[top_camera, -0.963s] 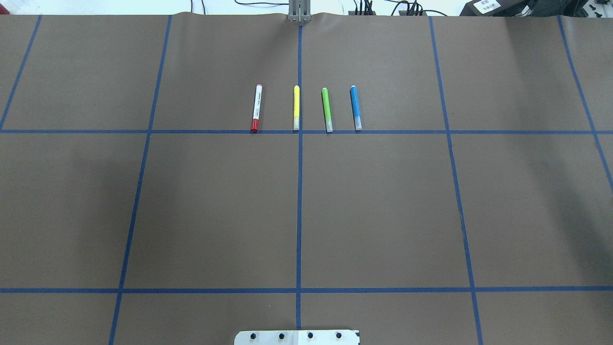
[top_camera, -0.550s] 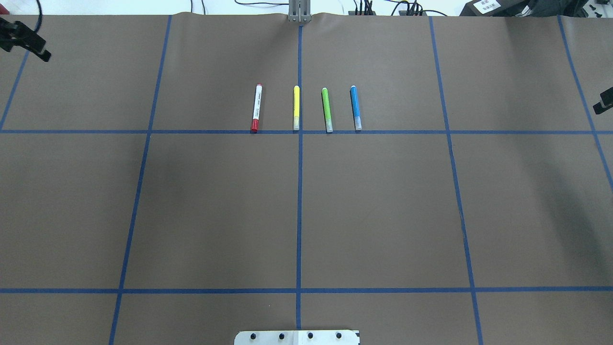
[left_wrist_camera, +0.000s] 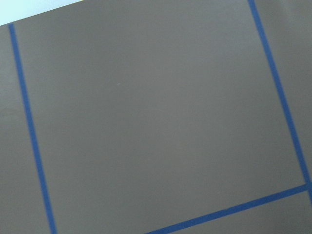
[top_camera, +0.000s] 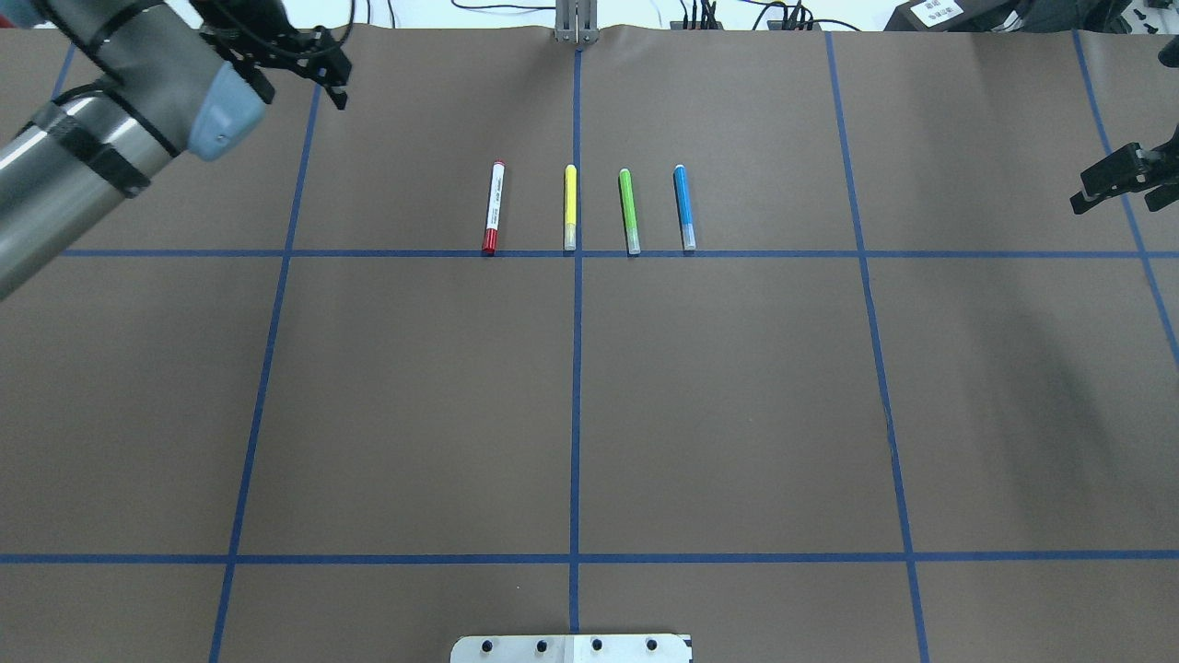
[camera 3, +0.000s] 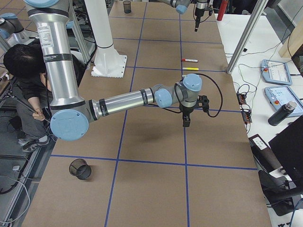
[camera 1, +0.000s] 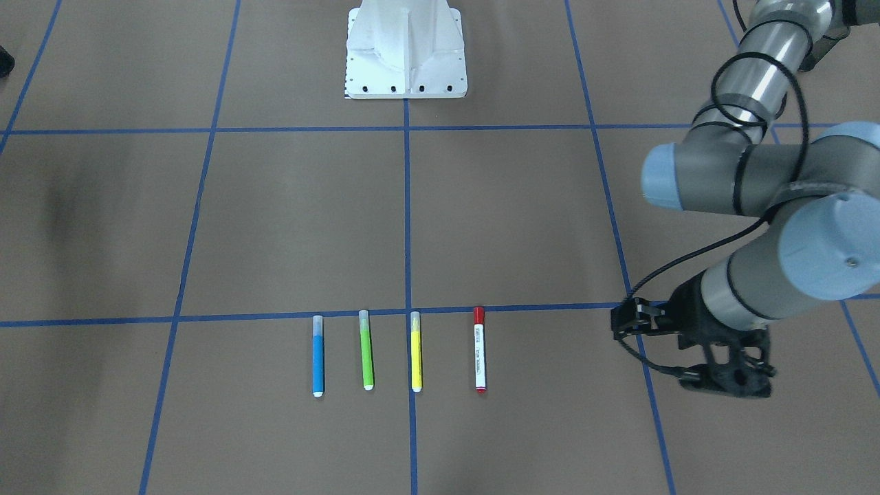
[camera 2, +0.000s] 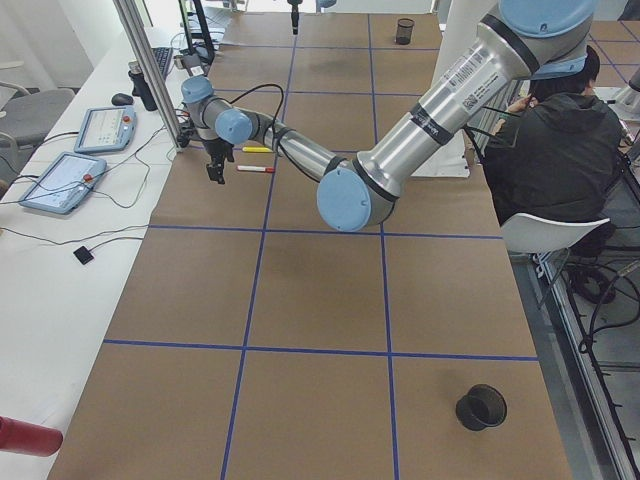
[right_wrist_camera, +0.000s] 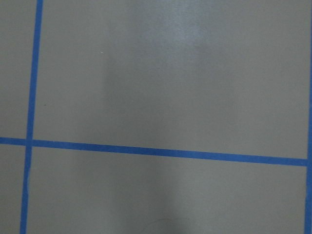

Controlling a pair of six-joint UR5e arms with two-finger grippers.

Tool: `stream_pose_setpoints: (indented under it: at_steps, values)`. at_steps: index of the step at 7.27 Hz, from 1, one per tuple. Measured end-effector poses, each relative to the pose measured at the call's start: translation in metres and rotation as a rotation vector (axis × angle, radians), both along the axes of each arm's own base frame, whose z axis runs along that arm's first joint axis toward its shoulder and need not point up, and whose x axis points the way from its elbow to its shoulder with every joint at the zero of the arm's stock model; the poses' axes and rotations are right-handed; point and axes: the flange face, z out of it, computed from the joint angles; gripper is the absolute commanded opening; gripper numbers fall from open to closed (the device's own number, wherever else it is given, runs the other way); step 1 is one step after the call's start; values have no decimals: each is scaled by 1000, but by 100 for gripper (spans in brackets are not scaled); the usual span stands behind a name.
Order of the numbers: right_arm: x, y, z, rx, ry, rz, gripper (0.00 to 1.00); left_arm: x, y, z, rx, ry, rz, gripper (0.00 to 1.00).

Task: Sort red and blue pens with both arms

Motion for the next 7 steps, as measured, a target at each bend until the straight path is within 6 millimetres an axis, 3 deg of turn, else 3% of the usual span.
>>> stream_pose_setpoints:
  at_steps: [1, 2, 4, 5, 7]
  values:
    - [-23, -5, -14, -19, -7, 4, 100, 35, 5, -25, -9, -3, 1, 100]
    - [-45, -9, -27, -30, -13, 0, 100, 70, 16, -37, -12, -21, -9, 99]
    - [-70, -13, -42, -22, -13, -14, 100, 142, 49, -40, -29, -19, -65, 97]
    - [-74, -13, -45, -19, -13, -16, 100, 163, 58, -37, -35, -11, -82, 93]
    - [-81, -15, -52, -23, -17, -12, 100, 183, 66, -32, -36, -16, -91, 91]
